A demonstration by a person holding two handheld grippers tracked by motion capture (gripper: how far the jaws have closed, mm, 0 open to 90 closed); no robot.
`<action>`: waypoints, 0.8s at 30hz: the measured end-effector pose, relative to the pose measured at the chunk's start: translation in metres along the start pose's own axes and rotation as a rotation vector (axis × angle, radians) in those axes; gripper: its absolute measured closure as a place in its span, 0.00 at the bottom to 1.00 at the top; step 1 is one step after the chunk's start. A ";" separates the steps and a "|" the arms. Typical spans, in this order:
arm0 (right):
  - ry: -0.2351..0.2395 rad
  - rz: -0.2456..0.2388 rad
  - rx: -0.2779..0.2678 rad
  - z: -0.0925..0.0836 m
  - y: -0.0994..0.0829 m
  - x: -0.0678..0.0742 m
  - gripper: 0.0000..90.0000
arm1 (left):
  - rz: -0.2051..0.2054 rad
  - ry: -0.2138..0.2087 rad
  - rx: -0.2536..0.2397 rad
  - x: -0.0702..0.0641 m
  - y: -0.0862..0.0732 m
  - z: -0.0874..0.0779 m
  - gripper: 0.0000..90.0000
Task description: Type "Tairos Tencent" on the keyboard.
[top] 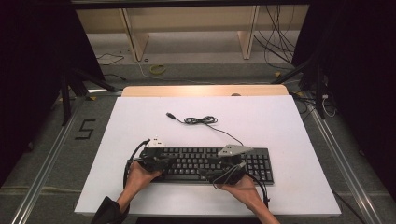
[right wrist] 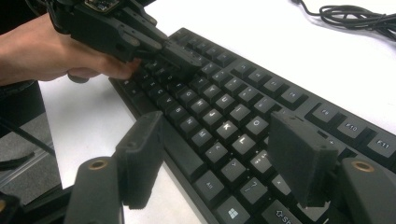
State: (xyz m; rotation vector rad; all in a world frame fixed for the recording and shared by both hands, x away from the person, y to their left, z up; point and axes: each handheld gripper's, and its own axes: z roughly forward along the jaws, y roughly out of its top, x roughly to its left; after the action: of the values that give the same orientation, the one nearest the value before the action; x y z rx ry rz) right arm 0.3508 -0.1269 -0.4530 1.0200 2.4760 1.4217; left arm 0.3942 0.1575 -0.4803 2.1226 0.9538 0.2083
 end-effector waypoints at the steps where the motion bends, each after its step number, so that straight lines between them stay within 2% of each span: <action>1: 0.001 0.002 -0.001 0.000 0.000 0.000 0.41 | 0.000 -0.002 0.002 0.000 0.000 0.000 0.99; 5: -0.003 0.004 -0.001 -0.001 0.001 -0.001 0.41 | -0.005 -0.014 -0.004 -0.002 0.002 -0.004 0.99; 13: -0.012 0.008 0.000 0.002 -0.001 -0.002 0.41 | -0.020 -0.040 -0.044 -0.002 0.006 -0.015 0.87; 20: -0.023 0.016 -0.008 0.002 0.001 -0.004 0.41 | -0.054 -0.073 -0.064 -0.002 0.006 -0.021 0.67; 24: -0.032 0.014 -0.012 0.002 0.001 -0.006 0.41 | -0.075 -0.076 -0.076 0.000 0.005 -0.023 0.55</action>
State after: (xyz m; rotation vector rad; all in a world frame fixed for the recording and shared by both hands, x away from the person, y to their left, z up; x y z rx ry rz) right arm 0.3567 -0.1285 -0.4546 1.0510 2.4403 1.4113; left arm 0.3869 0.1694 -0.4608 2.0070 0.9640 0.1235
